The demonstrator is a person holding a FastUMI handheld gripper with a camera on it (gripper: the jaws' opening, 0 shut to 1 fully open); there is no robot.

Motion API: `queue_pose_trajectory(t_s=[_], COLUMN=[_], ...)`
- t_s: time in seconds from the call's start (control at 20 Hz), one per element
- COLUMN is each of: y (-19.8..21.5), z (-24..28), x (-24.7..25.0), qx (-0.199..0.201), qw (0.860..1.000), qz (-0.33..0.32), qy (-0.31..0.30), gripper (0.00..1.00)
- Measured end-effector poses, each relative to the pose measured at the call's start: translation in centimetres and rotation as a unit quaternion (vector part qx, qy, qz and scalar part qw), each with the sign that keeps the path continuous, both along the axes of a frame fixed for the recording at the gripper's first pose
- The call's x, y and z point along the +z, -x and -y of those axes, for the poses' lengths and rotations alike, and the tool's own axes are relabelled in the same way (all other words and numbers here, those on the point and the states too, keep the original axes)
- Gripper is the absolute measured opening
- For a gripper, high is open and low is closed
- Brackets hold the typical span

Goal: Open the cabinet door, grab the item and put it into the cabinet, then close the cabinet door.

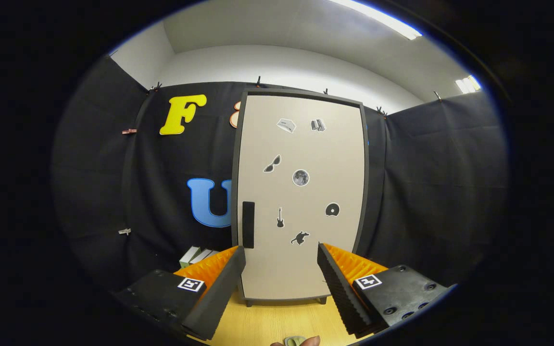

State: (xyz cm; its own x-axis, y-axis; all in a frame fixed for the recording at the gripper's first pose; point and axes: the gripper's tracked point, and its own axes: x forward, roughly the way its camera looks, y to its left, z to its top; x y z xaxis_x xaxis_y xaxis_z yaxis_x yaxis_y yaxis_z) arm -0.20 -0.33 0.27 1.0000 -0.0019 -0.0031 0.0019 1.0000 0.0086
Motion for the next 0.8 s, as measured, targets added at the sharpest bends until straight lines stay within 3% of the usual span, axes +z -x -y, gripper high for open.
queue_pose_trajectory(t_s=[0.4,0.8], y=[-2.6,-11.2], z=[-2.7,-7.9], x=[0.9,-1.4], qx=[0.024,0.052], qw=[1.000,0.998], qz=[0.002,-0.007], qy=[-0.002,-0.017], gripper=[0.97,0.97])
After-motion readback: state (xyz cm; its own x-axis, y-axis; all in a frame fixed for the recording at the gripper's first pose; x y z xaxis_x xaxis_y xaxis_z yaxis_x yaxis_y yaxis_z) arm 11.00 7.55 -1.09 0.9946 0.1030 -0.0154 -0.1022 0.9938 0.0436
